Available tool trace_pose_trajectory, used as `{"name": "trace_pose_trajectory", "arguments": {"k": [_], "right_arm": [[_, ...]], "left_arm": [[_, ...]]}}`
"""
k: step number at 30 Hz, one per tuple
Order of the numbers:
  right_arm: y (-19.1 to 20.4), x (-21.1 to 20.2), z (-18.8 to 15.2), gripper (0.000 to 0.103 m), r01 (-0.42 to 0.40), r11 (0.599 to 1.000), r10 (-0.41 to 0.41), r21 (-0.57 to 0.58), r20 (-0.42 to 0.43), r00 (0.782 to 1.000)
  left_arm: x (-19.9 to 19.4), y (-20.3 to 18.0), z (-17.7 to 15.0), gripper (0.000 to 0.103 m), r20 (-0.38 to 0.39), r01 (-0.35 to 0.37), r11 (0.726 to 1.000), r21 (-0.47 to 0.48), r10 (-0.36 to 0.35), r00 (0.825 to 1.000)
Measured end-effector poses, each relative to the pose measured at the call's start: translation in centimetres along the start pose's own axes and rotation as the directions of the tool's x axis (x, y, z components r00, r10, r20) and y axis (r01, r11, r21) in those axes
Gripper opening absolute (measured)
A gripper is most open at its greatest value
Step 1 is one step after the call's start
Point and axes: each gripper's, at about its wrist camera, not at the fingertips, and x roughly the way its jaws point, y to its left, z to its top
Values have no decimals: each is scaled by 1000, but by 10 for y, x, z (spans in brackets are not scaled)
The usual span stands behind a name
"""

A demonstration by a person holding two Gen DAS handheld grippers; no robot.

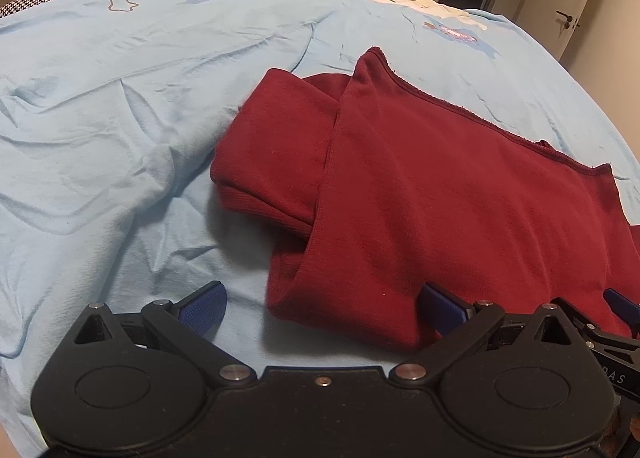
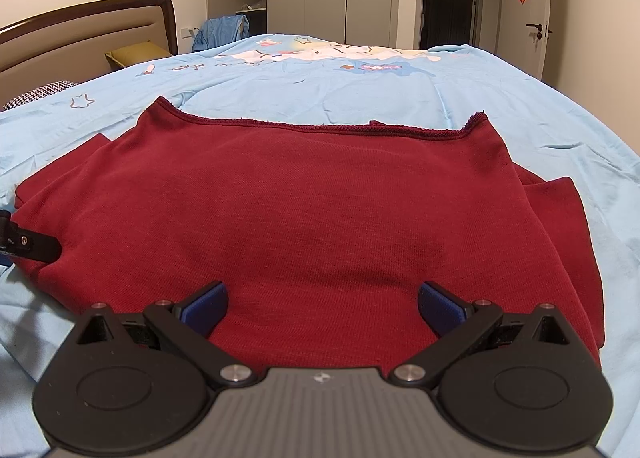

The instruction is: Fold small clothes

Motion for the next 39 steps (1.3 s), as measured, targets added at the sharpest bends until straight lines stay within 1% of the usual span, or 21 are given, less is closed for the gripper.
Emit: {"name": "trace_pose_trajectory", "arguments": {"k": [9, 12, 20, 24, 27, 31, 36, 39], "right_arm": [[0, -1, 1, 103, -4, 1000, 4, 4, 3, 1000], [0, -1, 0, 103, -4, 1000, 4, 5, 2, 1000], [0, -1, 0, 103, -4, 1000, 4, 5, 3, 1000], [0, -1, 0, 103, -5, 1000, 5, 5, 3, 1000], [0, -1, 0, 103, -4, 1000, 4, 5, 1, 1000], [-1, -1, 1, 103, -6, 1000, 6, 7, -4, 1000], [0, 0, 3, 103, -5, 1000, 5, 8, -15, 1000], [0, 1, 7, 103, -4, 1000, 4, 9, -39, 999]], "left_arm": [[4, -2, 5, 102, -19, -7, 1000, 6, 7, 1000], [3, -2, 6, 102, -24, 13, 1000, 3, -13, 1000], [1, -9, 9, 90, -19, 52, 998, 32, -52, 998], [0, -11, 10, 85, -14, 51, 998, 36, -51, 999], [-1, -11, 10, 77, -3, 50, 998, 32, -50, 999], [-2, -9, 10, 73, 0, 52, 998, 27, -52, 999], [-3, -9, 11, 74, -2, 55, 998, 17, -55, 998], [-2, -6, 11, 78, -3, 55, 998, 3, -55, 998]]}}
